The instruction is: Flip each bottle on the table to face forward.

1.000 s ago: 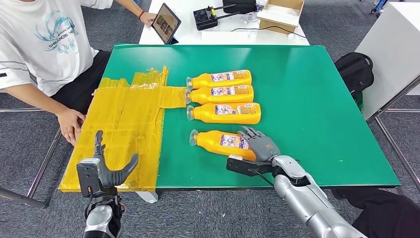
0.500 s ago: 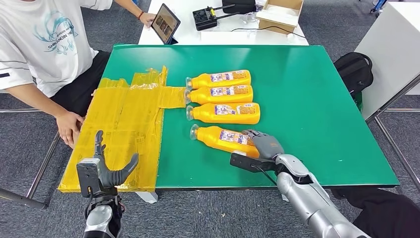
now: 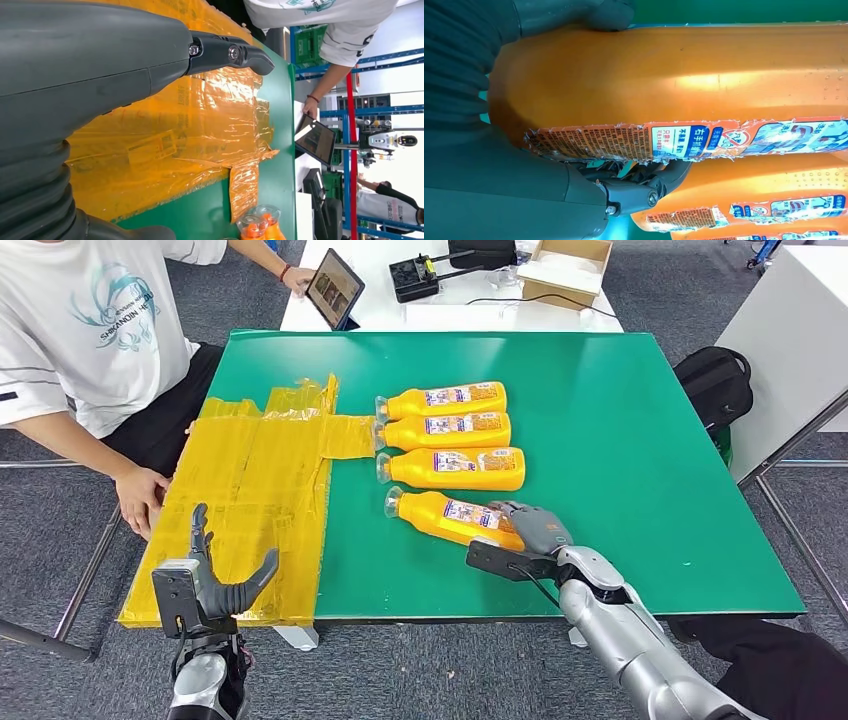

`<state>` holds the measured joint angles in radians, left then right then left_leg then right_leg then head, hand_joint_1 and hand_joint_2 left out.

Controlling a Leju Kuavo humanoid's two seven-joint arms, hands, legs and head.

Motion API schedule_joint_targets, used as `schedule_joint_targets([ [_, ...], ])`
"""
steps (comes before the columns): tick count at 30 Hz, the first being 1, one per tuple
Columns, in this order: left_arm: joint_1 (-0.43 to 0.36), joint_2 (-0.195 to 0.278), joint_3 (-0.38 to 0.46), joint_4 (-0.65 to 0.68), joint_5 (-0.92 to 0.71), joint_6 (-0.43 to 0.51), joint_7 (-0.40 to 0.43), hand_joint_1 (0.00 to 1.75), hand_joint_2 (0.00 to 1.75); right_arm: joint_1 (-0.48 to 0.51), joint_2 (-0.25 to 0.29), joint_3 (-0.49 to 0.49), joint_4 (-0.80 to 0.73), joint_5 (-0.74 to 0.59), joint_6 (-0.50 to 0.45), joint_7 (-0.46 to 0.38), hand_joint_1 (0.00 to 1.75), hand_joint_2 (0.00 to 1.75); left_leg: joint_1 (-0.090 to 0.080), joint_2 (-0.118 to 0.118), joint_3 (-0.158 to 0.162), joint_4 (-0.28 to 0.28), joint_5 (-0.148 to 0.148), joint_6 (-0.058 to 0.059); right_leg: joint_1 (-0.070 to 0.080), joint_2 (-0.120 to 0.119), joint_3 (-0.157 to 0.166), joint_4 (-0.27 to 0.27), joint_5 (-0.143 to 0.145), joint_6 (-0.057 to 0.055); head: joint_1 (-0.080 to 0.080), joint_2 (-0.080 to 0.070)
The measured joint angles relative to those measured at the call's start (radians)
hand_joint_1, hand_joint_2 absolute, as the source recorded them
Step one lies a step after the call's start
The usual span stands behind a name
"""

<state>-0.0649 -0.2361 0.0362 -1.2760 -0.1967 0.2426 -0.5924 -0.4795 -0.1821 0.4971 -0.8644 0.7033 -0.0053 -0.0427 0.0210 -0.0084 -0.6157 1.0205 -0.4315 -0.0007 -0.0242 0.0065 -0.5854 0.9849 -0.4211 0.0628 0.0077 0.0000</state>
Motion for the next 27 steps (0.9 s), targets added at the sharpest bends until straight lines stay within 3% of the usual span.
schedule_joint_targets([
  [7,0.0,0.0,-0.003,0.0,0.006,-0.002,0.0,0.0,1.75,0.002,0.014,-0.005,0.007,-0.038,-0.042,-0.036,1.75,1.75,0.0,0.0,0.001,0.0,0.0,0.0,0.0,0.0,0.001,0.0,0.0,0.0,0.0,0.0],
  [11,0.0,-0.002,-0.014,0.0,0.024,-0.007,-0.005,0.0,1.75,0.065,0.057,-0.052,-0.051,-0.145,-0.176,-0.19,1.75,1.75,0.0,0.0,0.0,0.0,0.0,0.0,0.0,0.0,0.0,0.0,0.0,0.0,0.0,0.0],
  [14,-0.007,-0.004,-0.039,0.001,0.046,-0.021,-0.009,0.0,1.75,0.142,0.118,-0.115,-0.188,-0.26,-0.31,-0.357,1.75,1.75,0.0,-0.001,-0.003,0.0,0.0,0.0,0.001,0.0,-0.003,0.001,0.0,0.0,0.0,0.0],
  [17,-0.022,-0.009,-0.077,0.008,0.082,-0.039,-0.006,0.0,1.75,0.203,0.183,-0.173,-0.333,-0.346,-0.414,-0.471,1.75,1.75,0.001,-0.001,-0.005,0.0,0.0,0.0,0.001,0.0,-0.005,0.001,0.0,0.0,0.0,0.0],
  [22,-0.04,-0.01,-0.135,0.012,0.15,-0.081,0.014,0.0,1.75,0.255,0.255,-0.228,-0.472,-0.37,-0.56,-0.571,1.75,1.75,0.0,0.0,-0.005,0.0,0.0,0.0,-0.001,0.0,-0.005,0.0,0.0,0.0,0.001,0.0],
  [27,-0.042,-0.01,-0.179,0.004,0.18,-0.119,0.023,0.0,1.75,0.269,0.288,-0.25,-0.501,-0.362,-0.612,-0.611,1.75,1.75,0.0,0.0,-0.005,0.0,0.0,0.0,-0.001,0.0,-0.005,0.0,0.0,0.0,0.0,0.0],
])
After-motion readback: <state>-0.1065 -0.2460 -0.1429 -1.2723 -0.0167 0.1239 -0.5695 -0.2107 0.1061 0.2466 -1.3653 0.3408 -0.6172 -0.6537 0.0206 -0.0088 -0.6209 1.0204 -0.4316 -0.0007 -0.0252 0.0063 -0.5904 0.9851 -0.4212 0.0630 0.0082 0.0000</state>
